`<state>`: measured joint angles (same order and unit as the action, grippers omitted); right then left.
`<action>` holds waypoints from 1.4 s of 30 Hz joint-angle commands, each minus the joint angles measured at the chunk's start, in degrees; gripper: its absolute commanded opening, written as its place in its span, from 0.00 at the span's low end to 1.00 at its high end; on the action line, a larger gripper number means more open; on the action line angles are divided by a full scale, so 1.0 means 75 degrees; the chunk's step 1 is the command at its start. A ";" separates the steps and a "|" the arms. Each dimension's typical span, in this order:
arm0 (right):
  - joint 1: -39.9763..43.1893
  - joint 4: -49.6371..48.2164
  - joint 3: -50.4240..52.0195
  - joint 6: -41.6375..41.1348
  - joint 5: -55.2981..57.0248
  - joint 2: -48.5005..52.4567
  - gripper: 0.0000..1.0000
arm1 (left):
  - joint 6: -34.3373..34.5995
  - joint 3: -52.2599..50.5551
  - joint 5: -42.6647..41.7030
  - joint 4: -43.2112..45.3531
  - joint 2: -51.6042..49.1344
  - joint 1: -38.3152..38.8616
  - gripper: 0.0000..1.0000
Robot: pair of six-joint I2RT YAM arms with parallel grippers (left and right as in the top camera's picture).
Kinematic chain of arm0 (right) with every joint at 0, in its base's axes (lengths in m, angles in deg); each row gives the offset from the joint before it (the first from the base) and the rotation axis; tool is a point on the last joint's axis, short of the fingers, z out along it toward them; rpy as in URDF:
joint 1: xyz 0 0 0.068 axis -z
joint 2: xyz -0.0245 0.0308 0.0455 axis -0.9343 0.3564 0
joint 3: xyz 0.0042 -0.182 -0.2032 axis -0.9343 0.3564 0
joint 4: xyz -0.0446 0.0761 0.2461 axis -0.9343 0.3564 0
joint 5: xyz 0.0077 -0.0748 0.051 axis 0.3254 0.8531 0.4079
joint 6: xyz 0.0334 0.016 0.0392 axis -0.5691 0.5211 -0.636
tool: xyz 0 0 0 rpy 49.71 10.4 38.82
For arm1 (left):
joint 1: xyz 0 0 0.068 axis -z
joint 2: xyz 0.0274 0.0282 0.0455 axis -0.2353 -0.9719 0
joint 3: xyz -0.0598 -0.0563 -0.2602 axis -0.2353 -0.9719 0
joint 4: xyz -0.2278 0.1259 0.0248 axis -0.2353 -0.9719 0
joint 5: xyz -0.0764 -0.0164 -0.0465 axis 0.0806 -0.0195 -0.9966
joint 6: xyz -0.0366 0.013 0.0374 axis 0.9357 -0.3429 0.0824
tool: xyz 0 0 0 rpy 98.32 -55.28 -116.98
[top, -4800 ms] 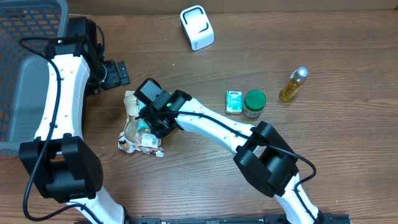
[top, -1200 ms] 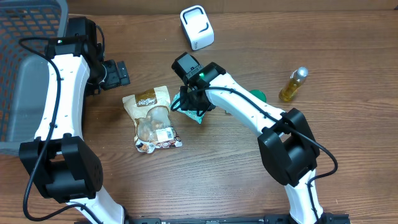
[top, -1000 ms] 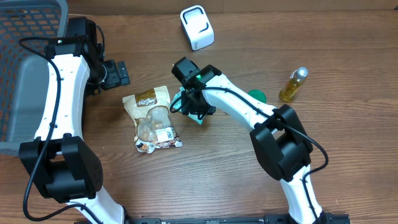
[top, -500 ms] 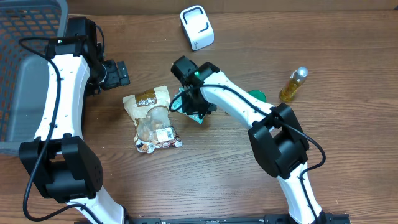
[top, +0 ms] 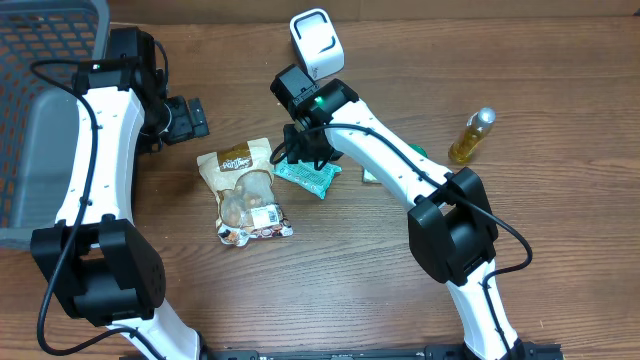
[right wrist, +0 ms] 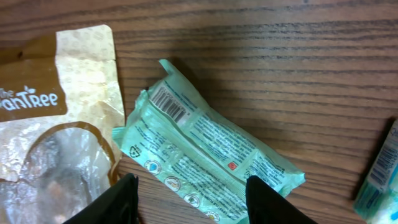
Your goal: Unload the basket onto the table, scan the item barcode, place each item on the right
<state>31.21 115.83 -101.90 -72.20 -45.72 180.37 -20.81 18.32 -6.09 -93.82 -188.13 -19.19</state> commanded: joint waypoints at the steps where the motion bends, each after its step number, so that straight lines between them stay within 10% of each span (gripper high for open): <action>1: 0.0015 -0.0079 0.0119 0.0064 0.0274 0.0201 0.56 | -0.0117 -0.0015 -0.0055 -0.0012 0.0047 0.0050 0.99; 23: 0.0020 -0.1699 0.1617 0.0239 0.0493 0.0347 0.67 | -0.0117 -0.0015 -0.0055 -0.0012 0.0047 0.0050 1.00; 42: 0.0274 0.1454 -0.0796 0.0227 -0.1026 0.0280 0.84 | -0.0117 -0.0015 -0.0055 -0.0012 0.0047 0.0050 0.99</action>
<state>33.72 126.14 -108.11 -70.67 -50.40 182.73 -20.81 18.32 -6.11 -93.84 -188.13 -19.19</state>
